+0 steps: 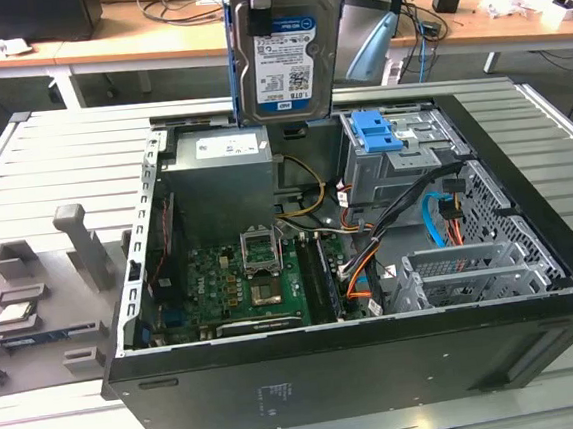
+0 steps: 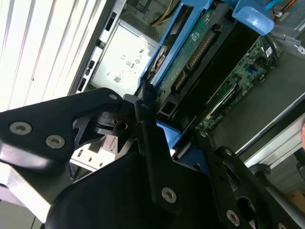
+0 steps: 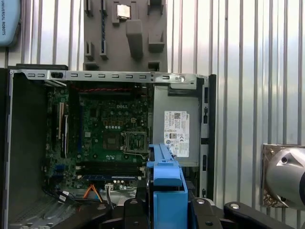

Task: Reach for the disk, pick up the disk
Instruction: 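Pick up the disk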

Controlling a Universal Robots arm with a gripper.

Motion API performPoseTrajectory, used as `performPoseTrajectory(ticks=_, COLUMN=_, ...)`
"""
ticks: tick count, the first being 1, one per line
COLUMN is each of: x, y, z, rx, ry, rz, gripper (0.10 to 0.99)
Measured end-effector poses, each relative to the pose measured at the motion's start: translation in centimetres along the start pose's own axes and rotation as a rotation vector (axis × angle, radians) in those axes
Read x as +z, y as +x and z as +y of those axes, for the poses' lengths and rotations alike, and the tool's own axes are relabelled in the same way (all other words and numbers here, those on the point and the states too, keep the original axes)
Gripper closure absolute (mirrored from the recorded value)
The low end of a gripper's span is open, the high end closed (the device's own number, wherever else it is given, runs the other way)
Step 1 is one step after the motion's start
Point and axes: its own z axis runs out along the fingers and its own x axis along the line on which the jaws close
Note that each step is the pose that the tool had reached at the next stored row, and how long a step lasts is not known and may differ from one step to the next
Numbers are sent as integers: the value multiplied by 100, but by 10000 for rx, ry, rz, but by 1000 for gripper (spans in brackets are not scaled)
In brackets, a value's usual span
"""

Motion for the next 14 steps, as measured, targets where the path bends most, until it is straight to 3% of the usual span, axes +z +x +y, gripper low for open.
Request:
performPoseTrajectory(ticks=4, x=-4, y=0, z=-105, rx=0, ry=0, rz=-1, gripper=718)
performPoseTrajectory(ticks=10, x=-5, y=14, z=-129, rx=2, ry=0, rz=1, gripper=718)
performPoseTrajectory(ticks=14, x=-6, y=89, z=-132, rx=1, ry=0, rz=-1, gripper=718)
